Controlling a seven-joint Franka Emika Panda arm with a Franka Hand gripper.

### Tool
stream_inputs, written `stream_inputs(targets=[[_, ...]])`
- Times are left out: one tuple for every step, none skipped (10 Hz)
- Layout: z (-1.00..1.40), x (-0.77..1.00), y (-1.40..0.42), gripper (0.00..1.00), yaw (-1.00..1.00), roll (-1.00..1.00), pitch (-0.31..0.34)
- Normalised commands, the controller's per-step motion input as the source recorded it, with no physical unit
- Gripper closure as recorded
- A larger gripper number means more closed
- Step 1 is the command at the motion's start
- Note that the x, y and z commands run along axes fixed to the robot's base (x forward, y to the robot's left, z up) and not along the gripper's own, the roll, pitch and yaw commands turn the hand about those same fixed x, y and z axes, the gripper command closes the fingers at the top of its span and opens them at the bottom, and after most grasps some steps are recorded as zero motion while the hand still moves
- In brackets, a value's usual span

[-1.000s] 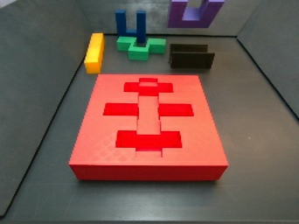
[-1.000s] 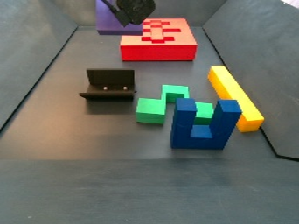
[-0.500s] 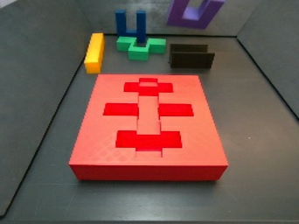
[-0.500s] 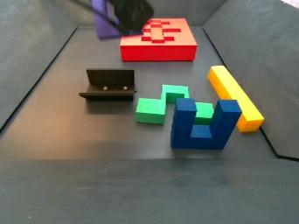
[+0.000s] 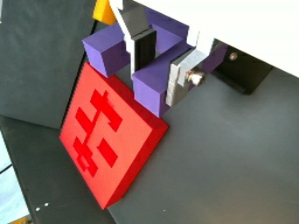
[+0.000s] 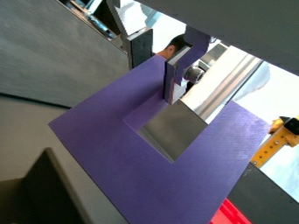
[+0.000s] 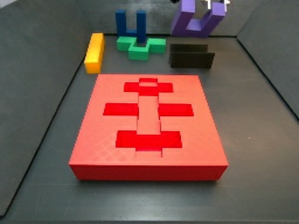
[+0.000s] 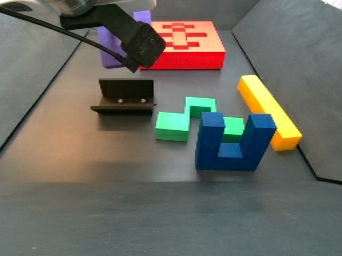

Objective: Pick up the purple object. Move up. Place the purple object on the fixture. Regrasp the purple object. Move to above the board. Insert the purple object.
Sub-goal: Place the purple object on the fixture.

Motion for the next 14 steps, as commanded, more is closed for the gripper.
stream_inputs(targets=[[0.0,0.83,0.33,1.0,0.0,0.25,0.28],[-0.09,0.62,0.25,1.0,-0.09,0.65,0.183],[-0.27,0.53,0.24,1.0,-0.05,0.75,0.054],[-0.52,0.0,0.0,1.0,-0.2,0.79,-0.197],[-0.35,0.22,-0.19,1.0,-0.31,0.6,0.0],[-0.03,0.0,0.0,1.0,0.0,-0.04,0.0],[0.0,0.0,-0.02,1.0,0.0,0.0,0.0],[-0.42,0.0,-0.04,1.0,-0.11,-0.07,-0.274],[-0.59,0.0,0.0,1.0,-0.1,-0.24,-0.386],[-0.37,0.27,0.0,1.0,-0.03,-0.11,-0.086],[-0.03,0.09,0.0,1.0,-0.02,-0.13,0.0],[0.0,0.0,0.0,1.0,-0.05,-0.2,0.0],[0.0,0.0,0.0,1.0,-0.01,0.0,0.0],[-0.29,-0.05,0.0,1.0,-0.07,-0.11,-0.209]])
